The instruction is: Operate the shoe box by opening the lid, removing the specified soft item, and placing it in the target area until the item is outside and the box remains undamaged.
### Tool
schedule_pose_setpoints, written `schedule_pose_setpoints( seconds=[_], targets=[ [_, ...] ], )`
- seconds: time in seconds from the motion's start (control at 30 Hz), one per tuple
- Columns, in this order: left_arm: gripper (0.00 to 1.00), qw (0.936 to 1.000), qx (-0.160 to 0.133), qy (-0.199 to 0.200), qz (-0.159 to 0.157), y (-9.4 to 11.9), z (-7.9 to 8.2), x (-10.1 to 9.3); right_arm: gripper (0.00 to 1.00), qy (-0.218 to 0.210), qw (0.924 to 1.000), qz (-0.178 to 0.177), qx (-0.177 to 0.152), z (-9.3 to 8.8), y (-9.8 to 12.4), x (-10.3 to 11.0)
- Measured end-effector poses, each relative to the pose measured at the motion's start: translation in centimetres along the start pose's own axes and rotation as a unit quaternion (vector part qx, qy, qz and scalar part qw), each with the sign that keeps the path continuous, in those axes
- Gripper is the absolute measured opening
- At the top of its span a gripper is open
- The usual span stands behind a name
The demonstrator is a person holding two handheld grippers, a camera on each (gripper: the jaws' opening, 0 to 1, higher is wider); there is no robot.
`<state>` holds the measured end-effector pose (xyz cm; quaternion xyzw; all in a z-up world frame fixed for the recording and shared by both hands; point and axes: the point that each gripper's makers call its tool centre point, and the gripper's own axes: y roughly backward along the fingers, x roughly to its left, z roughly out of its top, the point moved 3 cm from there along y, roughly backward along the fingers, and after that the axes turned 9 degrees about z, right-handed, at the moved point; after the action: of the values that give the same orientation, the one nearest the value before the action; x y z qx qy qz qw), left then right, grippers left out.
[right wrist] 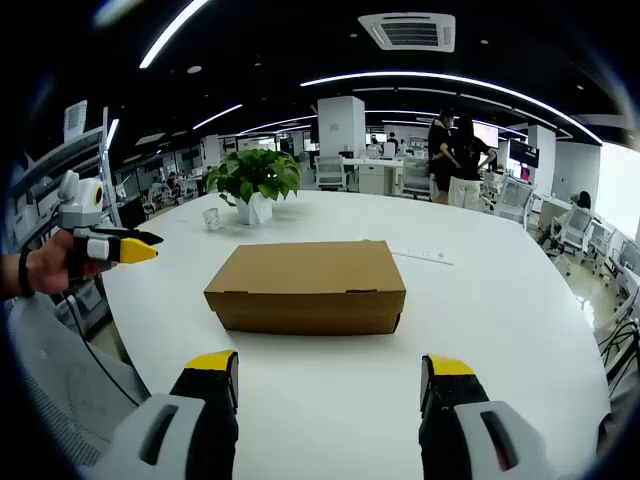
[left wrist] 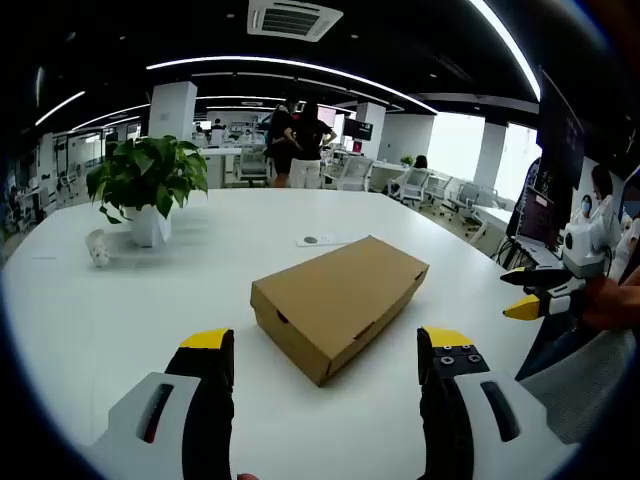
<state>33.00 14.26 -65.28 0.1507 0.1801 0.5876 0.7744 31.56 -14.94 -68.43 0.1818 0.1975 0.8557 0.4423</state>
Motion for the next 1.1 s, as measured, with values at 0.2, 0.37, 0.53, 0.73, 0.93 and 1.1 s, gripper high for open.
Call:
schedule_pose_setpoints(
  seconds=[0.2,0.37,0.53,0.73,0.93,1.1],
  targets=[
    [0.77,1.0000,0.001,-0.001,-0.001,-0.03,-0.01,-0.05,0.73,-0.001,1.0000,0.001,0.001,-0.02,-0.02,0.00],
    [0.77,1.0000,0.001,0.000,-0.001,-0.05,-0.02,-0.02,0.73,0.000,1.0000,0.001,0.000,0.00,-0.01,0.02],
    [0.77,1.0000,0.001,0.000,-0.002,-0.06,-0.06,-0.02,0.73,0.000,1.0000,0.002,0.001,-0.01,-0.03,0.08],
    [0.76,1.0000,0.002,0.001,-0.002,-0.10,-0.10,0.02,0.73,0.000,1.0000,0.002,0.001,-0.03,-0.03,0.11],
    [0.76,1.0000,0.003,0.000,-0.003,-0.10,-0.14,-0.06,0.73,0.000,1.0000,0.002,0.002,-0.08,-0.04,0.09],
    [0.76,1.0000,0.004,0.000,-0.004,-0.12,-0.23,-0.08,0.73,0.000,1.0000,0.002,0.003,-0.11,-0.01,0.16]
  ],
)
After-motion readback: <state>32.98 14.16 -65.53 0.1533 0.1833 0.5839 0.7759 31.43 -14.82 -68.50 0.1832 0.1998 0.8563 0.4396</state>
